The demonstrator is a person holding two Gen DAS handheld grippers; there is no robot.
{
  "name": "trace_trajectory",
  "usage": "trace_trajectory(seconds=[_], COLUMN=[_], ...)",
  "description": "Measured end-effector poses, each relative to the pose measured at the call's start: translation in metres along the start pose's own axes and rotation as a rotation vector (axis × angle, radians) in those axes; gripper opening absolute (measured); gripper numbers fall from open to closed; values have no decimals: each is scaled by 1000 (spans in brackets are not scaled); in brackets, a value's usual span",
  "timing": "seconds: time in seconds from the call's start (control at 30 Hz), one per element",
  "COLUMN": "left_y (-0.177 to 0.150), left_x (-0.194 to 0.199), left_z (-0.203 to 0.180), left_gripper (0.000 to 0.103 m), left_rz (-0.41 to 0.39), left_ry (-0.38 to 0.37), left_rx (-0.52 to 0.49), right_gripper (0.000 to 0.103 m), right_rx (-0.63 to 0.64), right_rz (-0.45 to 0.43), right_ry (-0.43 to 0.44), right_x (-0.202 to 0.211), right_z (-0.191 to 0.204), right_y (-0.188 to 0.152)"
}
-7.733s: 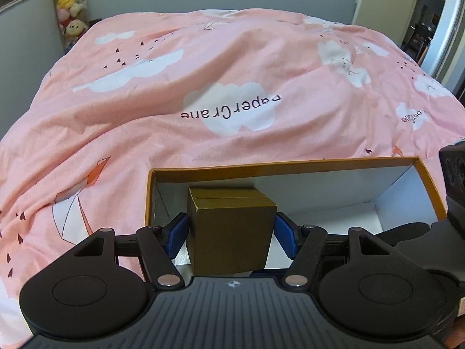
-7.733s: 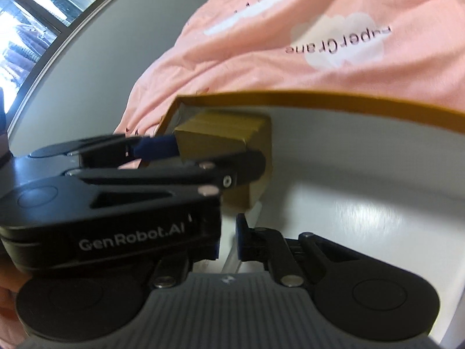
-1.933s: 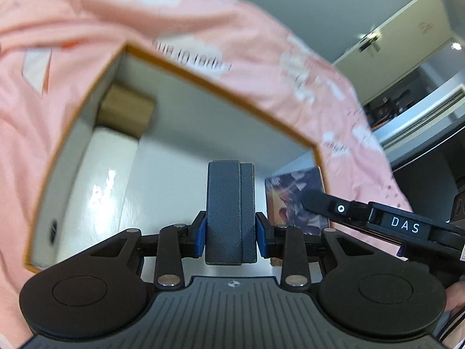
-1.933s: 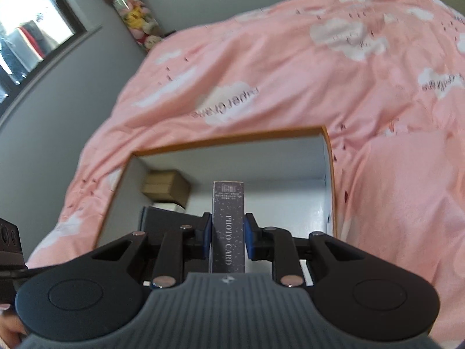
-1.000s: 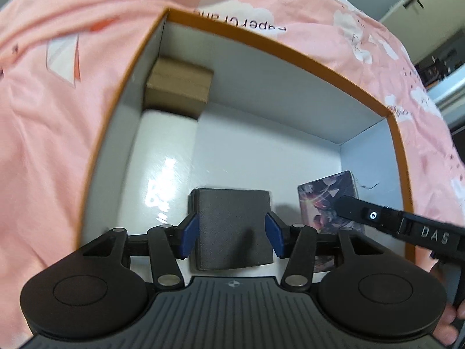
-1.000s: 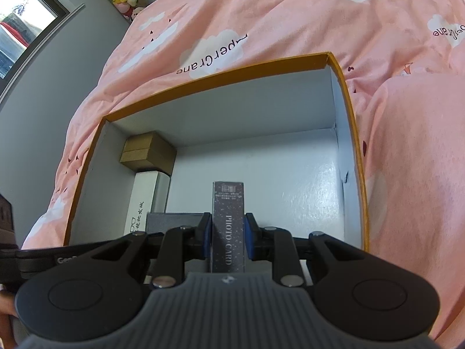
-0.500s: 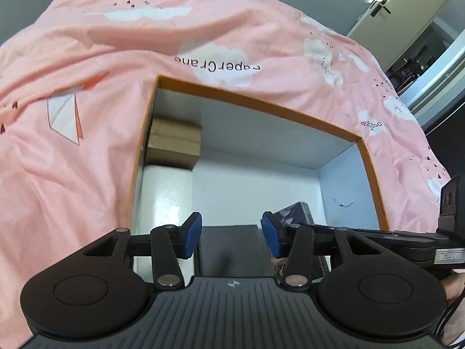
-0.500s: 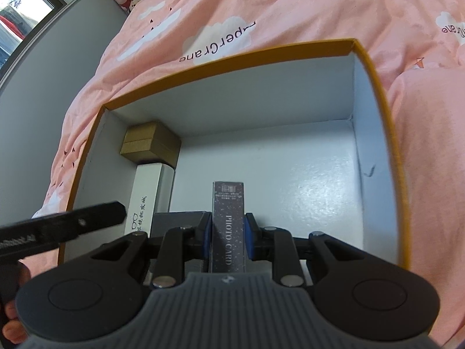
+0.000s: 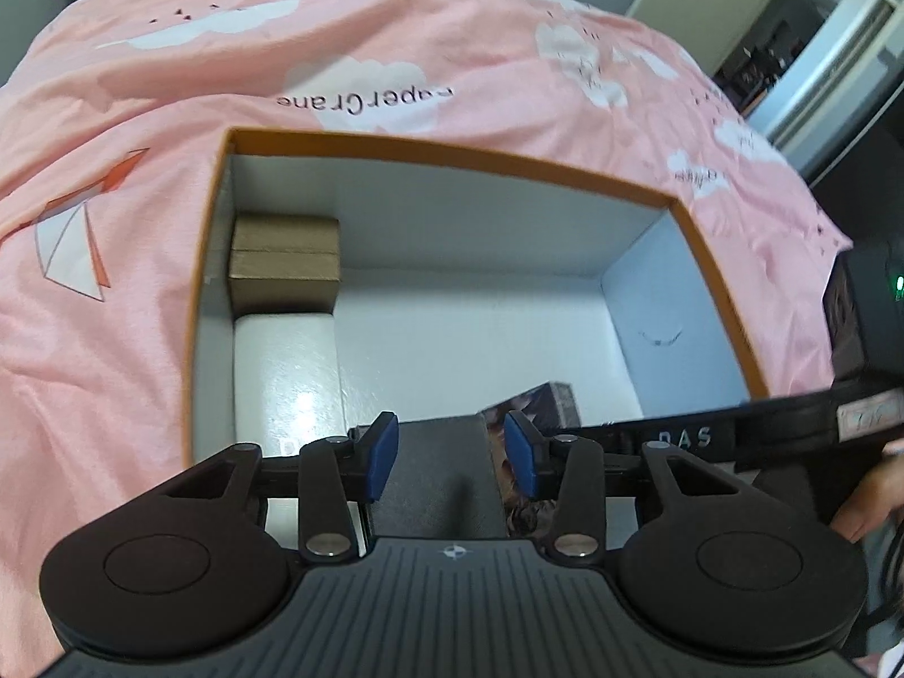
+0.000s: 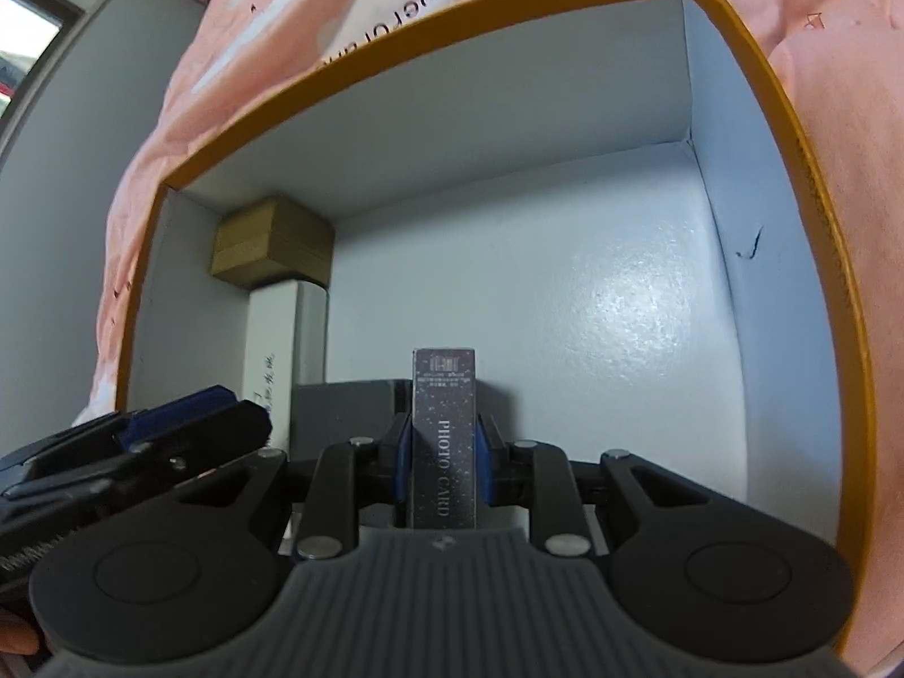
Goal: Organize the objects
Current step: 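Lower the black box and photo card pack into the orange box and open both tools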
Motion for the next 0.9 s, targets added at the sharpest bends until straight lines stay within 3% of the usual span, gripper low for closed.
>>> trace_trajectory(seconds=[0.17, 0.5, 0.9], left_y=[-1, 16, 38], left_x=[-7, -25, -67], left_z=[-6, -19, -18], left_gripper=[47, 45, 35], left_rz=[11, 51, 214], left_ry=[21, 57, 55], left_rx=[-40, -163, -168], right_gripper=[27, 38, 32], right_rx=[38, 148, 183], right_rz=[25, 96, 137], right_ry=[-39, -200, -165], right_x=[1, -7, -11], right_z=[-1, 0, -6], right_y=[3, 11, 14])
Point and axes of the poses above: each gripper's, at about its wrist camera, not at the fingertips, and x roughly against the way its jaws point, z to its left, y to its top, the point moved 1 cm from there along -x, roughly the way its jaws point, and after that the axes turned 9 degrees about z, right-handed, at the moved point
